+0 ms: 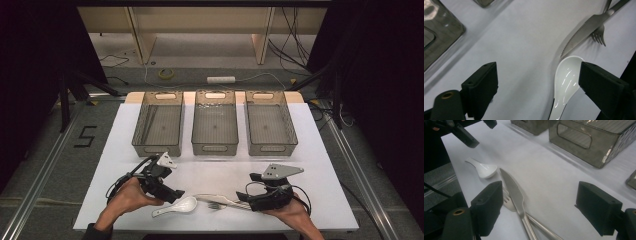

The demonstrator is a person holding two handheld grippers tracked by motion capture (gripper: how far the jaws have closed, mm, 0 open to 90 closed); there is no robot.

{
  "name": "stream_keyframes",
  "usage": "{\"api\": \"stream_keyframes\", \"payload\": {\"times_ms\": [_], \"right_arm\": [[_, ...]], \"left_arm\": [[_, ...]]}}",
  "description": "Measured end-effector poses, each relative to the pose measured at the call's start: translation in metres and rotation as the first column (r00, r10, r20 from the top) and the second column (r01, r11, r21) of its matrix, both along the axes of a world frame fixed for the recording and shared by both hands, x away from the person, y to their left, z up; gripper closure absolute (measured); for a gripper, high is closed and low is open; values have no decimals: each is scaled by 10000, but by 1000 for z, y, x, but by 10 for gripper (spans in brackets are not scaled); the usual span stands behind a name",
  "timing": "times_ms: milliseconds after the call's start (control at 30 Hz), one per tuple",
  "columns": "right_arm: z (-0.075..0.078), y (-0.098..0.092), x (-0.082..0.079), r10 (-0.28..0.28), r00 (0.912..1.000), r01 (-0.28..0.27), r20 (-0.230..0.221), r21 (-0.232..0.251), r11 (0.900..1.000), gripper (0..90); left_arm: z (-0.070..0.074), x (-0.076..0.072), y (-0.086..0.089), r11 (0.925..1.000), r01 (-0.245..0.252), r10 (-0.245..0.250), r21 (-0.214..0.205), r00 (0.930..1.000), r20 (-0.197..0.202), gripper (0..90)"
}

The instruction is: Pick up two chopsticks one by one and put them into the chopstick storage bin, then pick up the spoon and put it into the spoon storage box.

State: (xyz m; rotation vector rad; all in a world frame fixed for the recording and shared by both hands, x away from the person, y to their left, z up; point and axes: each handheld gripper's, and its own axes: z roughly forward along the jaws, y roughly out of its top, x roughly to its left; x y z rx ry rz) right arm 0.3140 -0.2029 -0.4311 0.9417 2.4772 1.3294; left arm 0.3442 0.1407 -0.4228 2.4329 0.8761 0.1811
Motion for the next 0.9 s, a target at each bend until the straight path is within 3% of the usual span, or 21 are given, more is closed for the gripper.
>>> {"api": "stream_keyframes", "payload": {"times_ms": [533, 767, 900], "right_arm": [[0, 1, 0, 24, 10000, -24, -25, -45, 10000, 229], [0, 1, 0, 29, 10000, -29, -51, -59, 10000, 229], [0, 1, 0, 20, 10000, -21, -43, -53, 10000, 230]], "left_arm": [[-17, -14, -8, 9926, 633, -594, 1032, 9974, -407, 157], [-21, -17, -9, 9815, 1000, -889, 1634, 9933, -737, 199], [-23, -20, -9, 9769, 1237, -1092, 1744, 9899, -905, 255]]}}
